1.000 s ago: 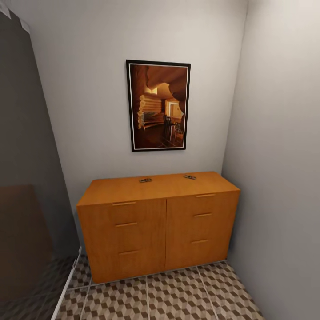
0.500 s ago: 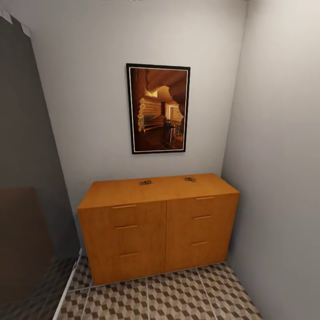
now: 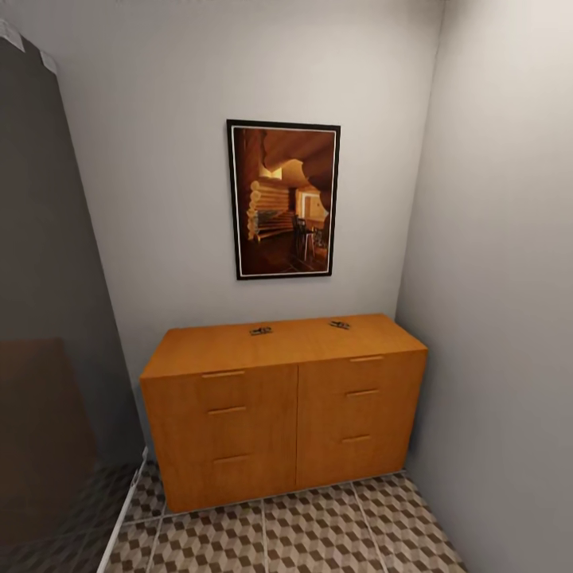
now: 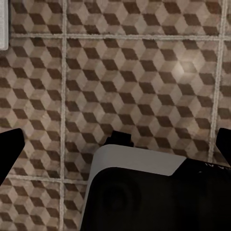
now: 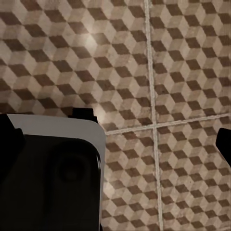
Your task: Take the four mousetraps from the cabinet in the bathroom and place them on the bathroom floor. Make sure all four end up on the same floor surface, and ensure that at least two of them are either under or directly next to the same bathroom sink.
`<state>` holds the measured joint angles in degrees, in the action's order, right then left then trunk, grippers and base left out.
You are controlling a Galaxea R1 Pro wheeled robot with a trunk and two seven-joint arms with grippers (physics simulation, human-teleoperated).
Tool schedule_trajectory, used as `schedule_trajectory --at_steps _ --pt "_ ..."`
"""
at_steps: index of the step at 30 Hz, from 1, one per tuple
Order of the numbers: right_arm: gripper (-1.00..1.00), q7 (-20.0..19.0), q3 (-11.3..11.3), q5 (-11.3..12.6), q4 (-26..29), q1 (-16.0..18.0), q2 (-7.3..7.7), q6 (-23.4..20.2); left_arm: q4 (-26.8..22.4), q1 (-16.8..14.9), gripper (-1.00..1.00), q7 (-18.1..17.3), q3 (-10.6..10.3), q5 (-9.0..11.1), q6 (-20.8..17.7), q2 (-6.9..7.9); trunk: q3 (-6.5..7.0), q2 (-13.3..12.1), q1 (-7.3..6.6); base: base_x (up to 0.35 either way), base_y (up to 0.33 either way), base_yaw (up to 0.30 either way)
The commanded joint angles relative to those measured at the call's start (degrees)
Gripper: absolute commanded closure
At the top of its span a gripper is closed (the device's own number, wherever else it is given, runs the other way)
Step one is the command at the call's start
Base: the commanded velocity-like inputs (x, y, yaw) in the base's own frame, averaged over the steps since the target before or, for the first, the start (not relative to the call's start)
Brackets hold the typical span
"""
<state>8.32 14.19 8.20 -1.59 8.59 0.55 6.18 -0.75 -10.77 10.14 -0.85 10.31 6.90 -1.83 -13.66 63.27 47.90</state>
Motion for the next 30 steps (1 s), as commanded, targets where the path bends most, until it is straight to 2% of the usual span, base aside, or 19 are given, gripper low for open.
schedule_trajectory --at_steps 1,7,18,26,30 --pt "-1.0 0.0 0.5 0.6 -0.2 0.1 -0.02 0.3 0.0 0.0 -1.0 0.1 -0.1 0.5 0.2 -0.02 0.11 -0.4 -0.22 0.0 0.0 0.0" --pt "-1.0 0.0 0.5 0.5 -0.2 0.1 0.0 0.3 0.0 0.0 -1.0 0.1 -0.1 0.5 0.2 -0.02 1.19 -2.8 -1.54 0.0 0.0 0.0" --pt "-1.0 0.0 0.8 0.0 -0.2 0.1 0.06 0.4 0.0 0.0 -1.0 0.1 -0.1 0.4 0.3 -0.02 1.19 -2.8 -1.54 0.0 0.0 0.0" --pt "-1.0 0.8 0.4 2.4 -1.0 -2.6 -0.17 2.9 1.7 2.6 -1.0 2.7 2.7 0.3 2.9 2.57 1.19 -2.8 -1.54 0.0 0.0 0.0" --pt "-1.0 0.5 0.4 2.2 -0.5 -3.9 0.88 4.2 0.5 3.9 -1.0 3.0 3.4 0.3 4.2 3.85 1.19 -2.8 -1.54 0.0 0.0 0.0"
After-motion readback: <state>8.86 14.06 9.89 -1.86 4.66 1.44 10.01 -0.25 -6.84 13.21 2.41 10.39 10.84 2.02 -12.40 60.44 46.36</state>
